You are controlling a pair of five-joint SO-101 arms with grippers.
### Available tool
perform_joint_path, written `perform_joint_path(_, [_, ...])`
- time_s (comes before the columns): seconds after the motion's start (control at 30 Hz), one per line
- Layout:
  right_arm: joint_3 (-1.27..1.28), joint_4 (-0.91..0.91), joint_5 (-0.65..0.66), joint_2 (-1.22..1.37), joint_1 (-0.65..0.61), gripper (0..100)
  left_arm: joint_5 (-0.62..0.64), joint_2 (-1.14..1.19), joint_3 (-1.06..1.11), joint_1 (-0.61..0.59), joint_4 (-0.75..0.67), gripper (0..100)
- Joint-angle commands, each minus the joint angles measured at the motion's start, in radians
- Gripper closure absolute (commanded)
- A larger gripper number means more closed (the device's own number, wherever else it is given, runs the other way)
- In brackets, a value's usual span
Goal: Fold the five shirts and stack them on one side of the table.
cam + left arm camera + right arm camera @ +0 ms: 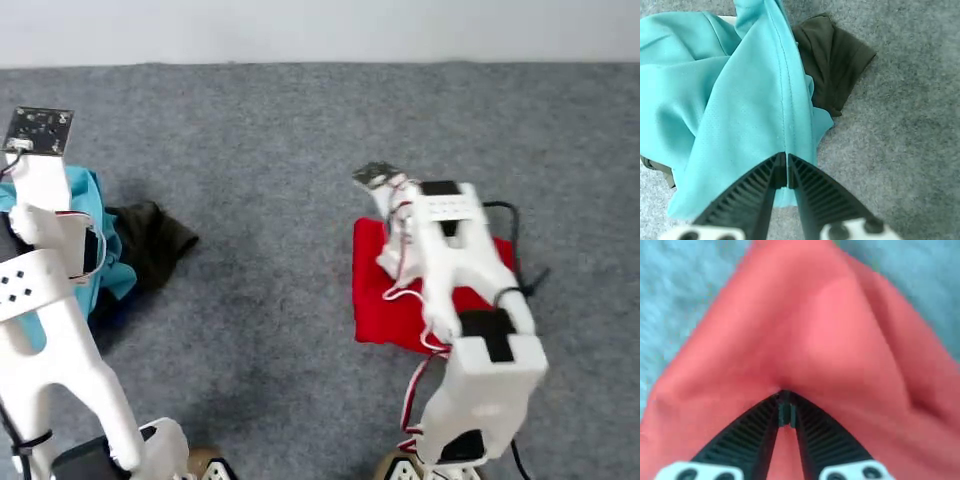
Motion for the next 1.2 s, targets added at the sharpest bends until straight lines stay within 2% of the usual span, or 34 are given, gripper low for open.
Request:
perform_joint_path(0.0, [-0.106,0.024,-0.017,0.022,-0.059,98.9,-0.008,-0.028,-0.035,0.003,-0.023,98])
perform_joint_path(0.1, [-0.193,0.133,-0.012,0.018,-0.058,98.9,-0.008,-0.028,-0.035,0.003,-0.023,98])
perform_joint_path(0.23, [-0.336,0.240,-0.011,0.004,0.021,98.9,-0.008,-0.028,-0.035,0.003,-0.023,98])
perform_joint_path(0.33, [-0.419,0.214,-0.009,0.022,0.087,98.8,-0.008,-0.028,-0.035,0.003,-0.023,98])
perform_joint_path(0.43, [-0.457,0.139,0.025,0.096,0.102,98.8,-0.008,-0.028,-0.035,0.003,-0.023,98])
perform_joint_path(0.6, [-0.525,0.019,0.048,0.272,0.038,98.8,-0.008,-0.028,-0.035,0.003,-0.023,98])
perform_joint_path(0.77, [-0.718,0.065,0.046,0.389,-0.076,98.8,-0.008,-0.028,-0.035,0.003,-0.023,98])
perform_joint_path(0.97, [-0.907,0.219,0.046,0.421,-0.094,98.9,-0.008,-0.028,-0.035,0.003,-0.023,98])
perform_joint_path(1.17, [-1.036,0.460,0.044,0.421,-0.016,98.9,-0.008,-0.028,-0.035,0.003,-0.023,98])
